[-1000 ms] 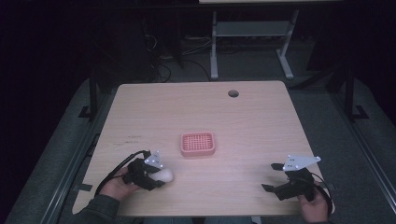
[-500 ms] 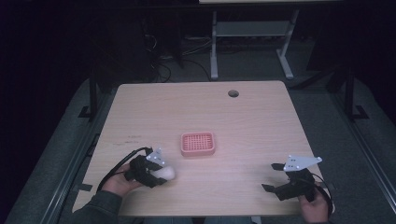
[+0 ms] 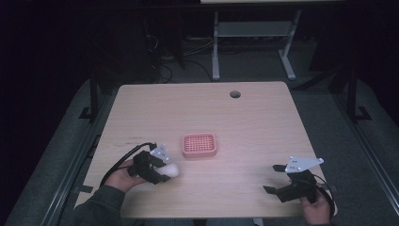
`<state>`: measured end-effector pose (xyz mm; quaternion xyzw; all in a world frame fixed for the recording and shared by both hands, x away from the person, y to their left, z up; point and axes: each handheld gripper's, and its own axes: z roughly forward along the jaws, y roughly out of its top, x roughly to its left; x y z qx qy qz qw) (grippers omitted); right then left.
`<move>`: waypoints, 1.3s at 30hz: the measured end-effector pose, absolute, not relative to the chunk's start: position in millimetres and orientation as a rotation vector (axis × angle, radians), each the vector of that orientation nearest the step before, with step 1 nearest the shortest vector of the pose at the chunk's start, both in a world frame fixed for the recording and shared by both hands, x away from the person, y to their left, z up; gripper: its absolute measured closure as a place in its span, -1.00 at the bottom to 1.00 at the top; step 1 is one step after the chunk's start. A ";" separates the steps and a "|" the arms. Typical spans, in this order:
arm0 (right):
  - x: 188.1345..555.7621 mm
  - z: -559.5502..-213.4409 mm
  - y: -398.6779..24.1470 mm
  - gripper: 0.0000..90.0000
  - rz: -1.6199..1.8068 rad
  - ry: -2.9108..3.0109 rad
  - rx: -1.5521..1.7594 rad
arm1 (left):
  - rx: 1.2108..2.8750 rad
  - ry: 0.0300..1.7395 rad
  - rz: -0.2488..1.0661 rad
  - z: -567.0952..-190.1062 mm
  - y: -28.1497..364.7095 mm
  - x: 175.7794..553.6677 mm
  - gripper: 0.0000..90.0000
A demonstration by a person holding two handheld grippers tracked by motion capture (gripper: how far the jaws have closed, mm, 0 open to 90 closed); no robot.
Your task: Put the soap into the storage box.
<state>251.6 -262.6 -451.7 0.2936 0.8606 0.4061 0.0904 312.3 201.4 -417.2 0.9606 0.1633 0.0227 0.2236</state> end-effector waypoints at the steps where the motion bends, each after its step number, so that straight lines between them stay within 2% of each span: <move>1: 251.7 -451.7 -263.0 -0.69 1.208 2.559 0.871 | 2.656 0.445 0.063 -416.4 200.2 313.3 0.10; 39: 252.6 -449.6 -265.4 -0.69 1.243 2.538 0.862 | 2.660 0.363 0.066 -395.1 165.5 341.7 0.10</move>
